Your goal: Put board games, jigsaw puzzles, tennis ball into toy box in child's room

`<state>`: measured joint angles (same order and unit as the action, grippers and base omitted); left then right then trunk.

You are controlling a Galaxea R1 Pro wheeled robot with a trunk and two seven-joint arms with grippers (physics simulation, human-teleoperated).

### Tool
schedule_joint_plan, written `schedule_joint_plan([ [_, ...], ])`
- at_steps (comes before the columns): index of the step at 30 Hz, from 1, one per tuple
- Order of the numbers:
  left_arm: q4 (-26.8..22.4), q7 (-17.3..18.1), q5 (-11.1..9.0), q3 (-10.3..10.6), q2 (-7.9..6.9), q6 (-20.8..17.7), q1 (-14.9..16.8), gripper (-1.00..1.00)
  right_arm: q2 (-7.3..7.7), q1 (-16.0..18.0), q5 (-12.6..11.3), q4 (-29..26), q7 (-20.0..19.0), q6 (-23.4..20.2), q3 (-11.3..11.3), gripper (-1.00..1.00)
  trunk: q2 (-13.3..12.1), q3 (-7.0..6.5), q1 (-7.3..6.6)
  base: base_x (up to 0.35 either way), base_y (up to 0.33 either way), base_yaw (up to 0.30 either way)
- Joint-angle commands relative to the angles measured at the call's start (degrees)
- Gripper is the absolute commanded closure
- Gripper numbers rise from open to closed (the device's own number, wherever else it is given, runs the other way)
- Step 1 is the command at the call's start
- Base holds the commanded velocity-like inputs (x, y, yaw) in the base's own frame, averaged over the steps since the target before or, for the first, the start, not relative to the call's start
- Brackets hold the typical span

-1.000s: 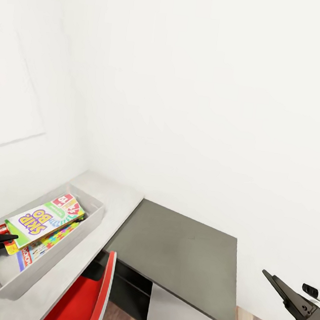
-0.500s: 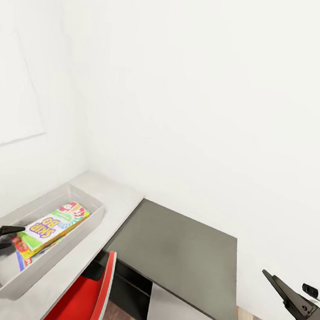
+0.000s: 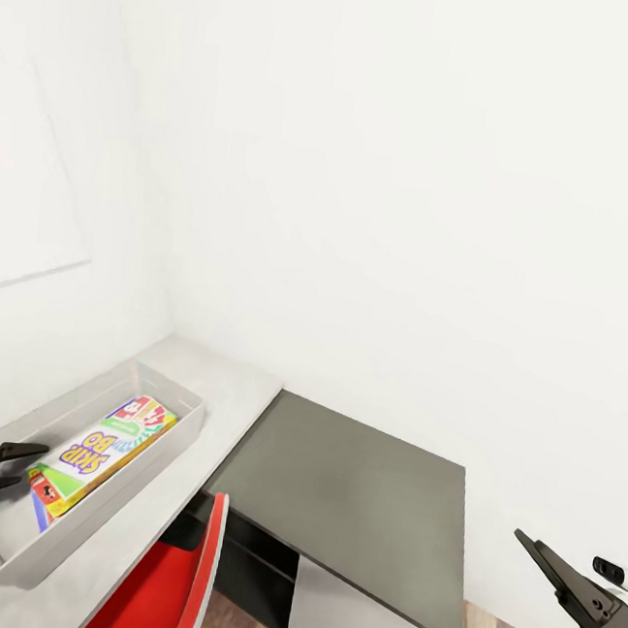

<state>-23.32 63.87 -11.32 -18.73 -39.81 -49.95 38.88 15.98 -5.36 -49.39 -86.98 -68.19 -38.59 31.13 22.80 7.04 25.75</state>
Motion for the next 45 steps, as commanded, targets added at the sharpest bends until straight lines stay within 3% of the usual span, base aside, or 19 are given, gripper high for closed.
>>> schedule_joint_plan([
  [1,0.03,0.10,-0.08,-0.08,0.00,-0.33,0.06,-1.00,0.02,-0.01,-0.37,-0.03,0.08,-0.44,-0.01,-1.00,0.12,0.11,0.04,0.000,0.000,0.000],
  [14,-0.07,1.83,-0.28,-0.36,-0.16,-0.23,0.06,-1.00,0.03,-0.01,-0.34,-0.03,-0.05,-0.43,-0.01,-1.00,0.12,0.11,0.04,0.000,0.000,0.000],
  [19,-0.29,6.38,-0.29,-1.02,-0.18,-0.19,0.06,-1.00,-0.03,-0.01,-0.30,-0.05,-0.08,-0.43,-0.01,-1.00,0.12,0.11,0.04,0.000,0.000,0.000],
  [23,-0.65,13.26,-0.28,-1.51,-0.13,0.05,0.11,-1.00,-0.15,-0.01,-0.28,-0.09,-0.09,-0.42,-0.01,-1.00,0.12,0.11,0.04,0.000,0.000,0.000],
  [28,-2.93,18.49,-0.28,-1.68,0.13,1.21,0.14,-1.00,-0.22,-0.01,-0.25,-0.11,-0.10,-0.36,-0.01,-1.00,0.12,0.11,0.04,0.000,0.000,0.000],
  [38,-7.21,26.13,-0.21,-1.58,0.48,1.77,0.14,-1.00,-0.36,-0.01,-0.19,-0.12,-0.17,-0.08,-0.01,-1.00,0.12,0.11,0.04,0.000,0.000,0.000],
  [45,-7.84,26.13,-0.27,-1.51,0.51,2.64,0.15,-1.00,-0.41,-0.01,-0.19,-0.14,-0.25,0.06,-0.01,-1.00,0.12,-0.02,0.04,0.000,0.000,0.000],
])
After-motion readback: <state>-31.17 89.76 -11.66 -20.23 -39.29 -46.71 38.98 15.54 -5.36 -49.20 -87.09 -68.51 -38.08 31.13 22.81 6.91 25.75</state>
